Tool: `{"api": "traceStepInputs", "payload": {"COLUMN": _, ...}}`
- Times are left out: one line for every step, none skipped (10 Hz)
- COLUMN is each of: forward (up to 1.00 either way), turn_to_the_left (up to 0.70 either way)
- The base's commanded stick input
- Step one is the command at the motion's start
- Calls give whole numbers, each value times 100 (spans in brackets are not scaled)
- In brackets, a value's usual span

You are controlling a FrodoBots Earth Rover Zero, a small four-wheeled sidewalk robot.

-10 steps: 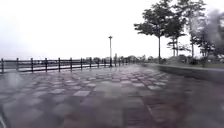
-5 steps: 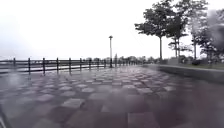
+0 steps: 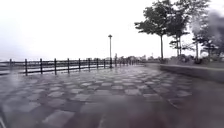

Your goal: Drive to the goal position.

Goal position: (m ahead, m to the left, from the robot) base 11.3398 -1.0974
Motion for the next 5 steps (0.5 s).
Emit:
{"api": "traceStepInputs", "payload": {"forward": 100, "turn_to_the_left": 0}}
{"api": "traceStepInputs", "payload": {"forward": 100, "turn_to_the_left": -19}}
{"api": "traceStepInputs", "payload": {"forward": 100, "turn_to_the_left": -38}}
{"api": "traceStepInputs", "payload": {"forward": 100, "turn_to_the_left": -36}}
{"api": "traceStepInputs", "payload": {"forward": 100, "turn_to_the_left": -17}}
